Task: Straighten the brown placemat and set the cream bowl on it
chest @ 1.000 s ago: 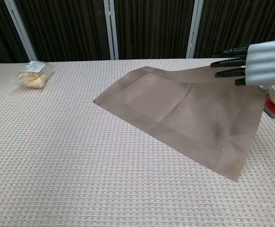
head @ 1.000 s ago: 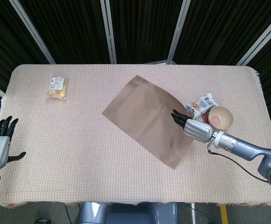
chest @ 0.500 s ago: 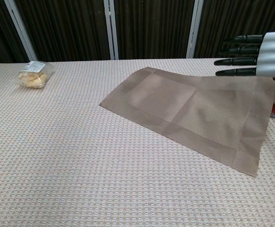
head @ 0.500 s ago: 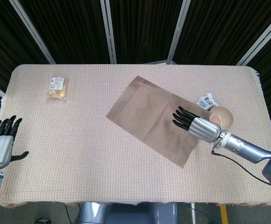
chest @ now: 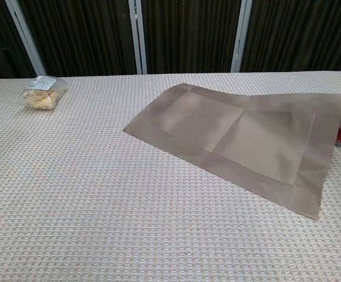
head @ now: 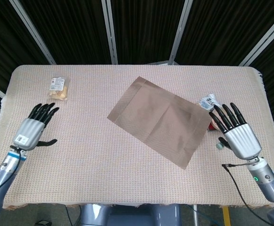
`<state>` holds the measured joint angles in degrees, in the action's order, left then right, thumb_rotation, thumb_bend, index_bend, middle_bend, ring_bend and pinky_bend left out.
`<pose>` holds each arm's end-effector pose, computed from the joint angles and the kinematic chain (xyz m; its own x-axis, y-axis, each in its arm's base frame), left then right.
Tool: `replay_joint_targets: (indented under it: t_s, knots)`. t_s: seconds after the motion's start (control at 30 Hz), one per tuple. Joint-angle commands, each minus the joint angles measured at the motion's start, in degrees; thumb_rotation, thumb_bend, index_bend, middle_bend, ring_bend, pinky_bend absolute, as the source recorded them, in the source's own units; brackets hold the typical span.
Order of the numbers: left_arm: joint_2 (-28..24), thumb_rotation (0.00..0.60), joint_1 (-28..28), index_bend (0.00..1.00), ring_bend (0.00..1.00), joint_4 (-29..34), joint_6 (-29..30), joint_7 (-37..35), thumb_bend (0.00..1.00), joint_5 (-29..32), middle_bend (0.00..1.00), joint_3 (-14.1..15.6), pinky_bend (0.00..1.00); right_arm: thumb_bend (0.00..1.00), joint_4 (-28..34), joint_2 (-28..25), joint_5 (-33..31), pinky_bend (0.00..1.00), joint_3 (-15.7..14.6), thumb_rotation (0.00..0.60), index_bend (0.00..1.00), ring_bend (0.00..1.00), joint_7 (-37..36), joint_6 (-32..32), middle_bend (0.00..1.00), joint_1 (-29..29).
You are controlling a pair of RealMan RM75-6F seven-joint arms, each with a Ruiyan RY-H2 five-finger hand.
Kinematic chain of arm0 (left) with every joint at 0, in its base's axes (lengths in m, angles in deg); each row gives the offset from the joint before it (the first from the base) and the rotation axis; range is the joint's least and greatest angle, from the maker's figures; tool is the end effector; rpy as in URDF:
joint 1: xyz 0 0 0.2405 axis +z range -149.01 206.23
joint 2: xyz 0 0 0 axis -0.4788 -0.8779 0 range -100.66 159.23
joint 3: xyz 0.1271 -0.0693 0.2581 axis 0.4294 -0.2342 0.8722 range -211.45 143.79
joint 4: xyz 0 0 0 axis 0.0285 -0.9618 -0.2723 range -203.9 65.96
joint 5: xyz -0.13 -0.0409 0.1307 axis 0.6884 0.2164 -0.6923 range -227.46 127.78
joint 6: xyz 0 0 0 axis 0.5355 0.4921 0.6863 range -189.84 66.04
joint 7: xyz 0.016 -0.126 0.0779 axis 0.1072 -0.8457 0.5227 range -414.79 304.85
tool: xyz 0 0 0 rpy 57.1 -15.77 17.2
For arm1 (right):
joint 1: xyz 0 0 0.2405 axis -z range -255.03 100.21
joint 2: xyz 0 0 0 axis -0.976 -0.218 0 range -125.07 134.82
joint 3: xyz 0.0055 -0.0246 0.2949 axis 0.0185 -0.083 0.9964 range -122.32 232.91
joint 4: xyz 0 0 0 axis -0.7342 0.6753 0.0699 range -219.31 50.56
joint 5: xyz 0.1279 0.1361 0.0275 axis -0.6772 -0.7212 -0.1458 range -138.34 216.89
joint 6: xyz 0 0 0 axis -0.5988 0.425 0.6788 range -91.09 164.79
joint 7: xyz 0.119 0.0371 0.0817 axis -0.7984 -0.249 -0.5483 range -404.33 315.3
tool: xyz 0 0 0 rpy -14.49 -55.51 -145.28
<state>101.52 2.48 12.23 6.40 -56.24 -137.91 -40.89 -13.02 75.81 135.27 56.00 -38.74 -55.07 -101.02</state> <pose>-0.2760 0.3212 0.1326 0.4669 0.0521 0.8828 0.8376 -0.3464 -0.4225 -0.2873 -0.2896 0.1841 0.6051 0.3245 0.7270 -0.6227 -0.3762 0.6862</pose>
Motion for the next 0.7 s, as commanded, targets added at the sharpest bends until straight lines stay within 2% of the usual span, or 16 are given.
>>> replay_joint_targets:
  t_s: [0.03, 0.13, 0.3, 0.53, 0.7]
  knots:
    - [4.4, 0.600, -5.9, 0.17, 0.00, -3.8, -6.0, -2.6, 0.12, 0.1, 0.00, -2.2, 0.00, 0.00, 9.3, -2.7, -4.5, 0.00, -1.2, 0.600, 0.07, 0.00, -0.7, 0.5, 0.00, 5.3]
    - [8.1, 0.600, -9.5, 0.23, 0.00, -7.7, -9.0, -2.2, 0.13, 0.2, 0.00, -2.9, 0.00, 0.00, 13.3, -2.2, -5.9, 0.00, -1.9, 0.600, 0.07, 0.00, -3.0, 1.0, 0.00, 7.1]
    - [16.5, 0.600, -14.7, 0.30, 0.00, -17.3, -11.9, -1.7, 0.13, 0.6, 0.00, -3.7, 0.00, 0.00, 17.0, 0.6, -8.6, 0.00, -0.6, 0.600, 0.07, 0.00, -5.8, -0.9, 0.00, 10.2]
    - [24.5, 0.600, -19.0, 0.33, 0.00, -28.3, -14.1, -2.7, 0.13, 0.6, 0.00, -3.3, 0.00, 0.00, 15.4, 3.7, -9.6, 0.00, -0.2, 0.600, 0.07, 0.00, -3.1, -1.3, 0.00, 12.3]
    - [29.3, 0.600, -21.8, 0.33, 0.00, -35.2, -15.2, -4.4, 0.13, 0.7, 0.00, -3.1, 0.00, 0.00, 15.0, 3.4, -10.3, 0.00, 0.7, 0.600, 0.07, 0.00, -2.3, -0.2, 0.00, 12.7]
